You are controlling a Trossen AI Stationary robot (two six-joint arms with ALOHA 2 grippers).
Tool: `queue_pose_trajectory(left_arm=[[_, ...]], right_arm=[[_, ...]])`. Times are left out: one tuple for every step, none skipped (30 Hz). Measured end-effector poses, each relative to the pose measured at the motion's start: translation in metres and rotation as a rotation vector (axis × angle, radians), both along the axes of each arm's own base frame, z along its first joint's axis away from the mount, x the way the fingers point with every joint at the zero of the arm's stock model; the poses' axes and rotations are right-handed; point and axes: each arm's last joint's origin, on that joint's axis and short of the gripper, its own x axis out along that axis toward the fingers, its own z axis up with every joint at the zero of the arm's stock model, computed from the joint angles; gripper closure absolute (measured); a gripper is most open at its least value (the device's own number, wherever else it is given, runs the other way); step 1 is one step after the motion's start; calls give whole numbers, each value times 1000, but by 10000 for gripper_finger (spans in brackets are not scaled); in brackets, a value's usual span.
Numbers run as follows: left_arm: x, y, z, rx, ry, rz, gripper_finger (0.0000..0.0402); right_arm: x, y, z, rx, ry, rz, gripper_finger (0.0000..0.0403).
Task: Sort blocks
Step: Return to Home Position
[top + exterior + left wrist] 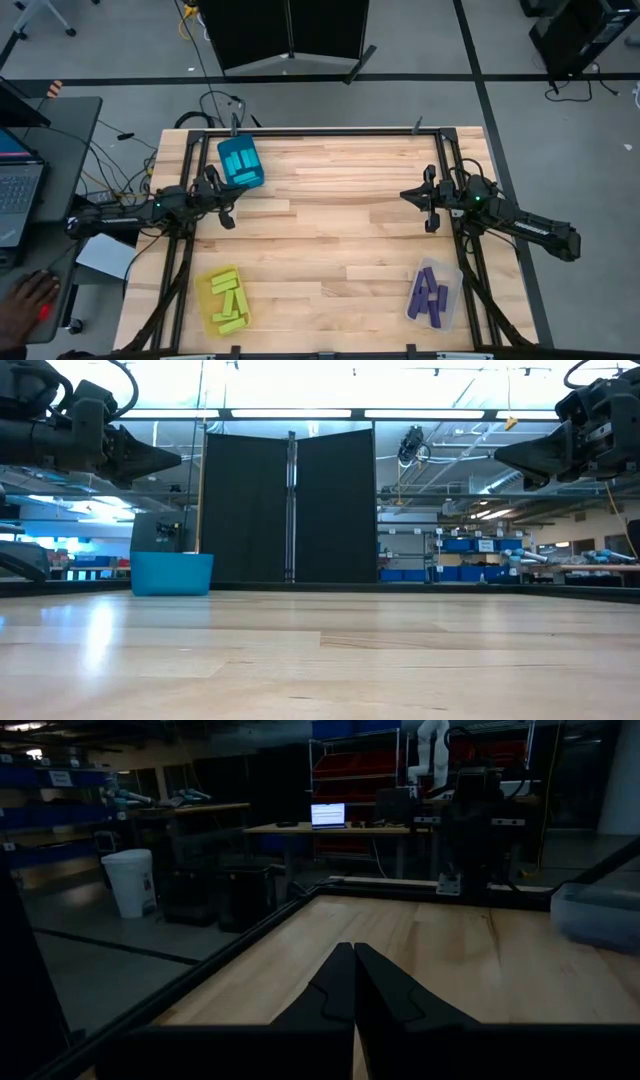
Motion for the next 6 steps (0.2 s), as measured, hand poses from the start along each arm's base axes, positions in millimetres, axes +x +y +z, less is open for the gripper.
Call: queue_pose_trajectory(left_arm=[[0,0,0,0,0,0,395],[0,0,0,0,0,0,395],[0,0,0,0,0,0,395],[0,0,0,0,0,0,395],[0,0,0,0,0,0,395],[0,0,0,0,0,0,395]], right_arm=[[0,0,0,0,0,0,368],[0,0,0,0,0,0,367],[0,0,0,-1,0,0,366],[0,0,0,0,0,0,366],[0,0,0,-1,0,0,365],[0,0,0,0,0,0,364]])
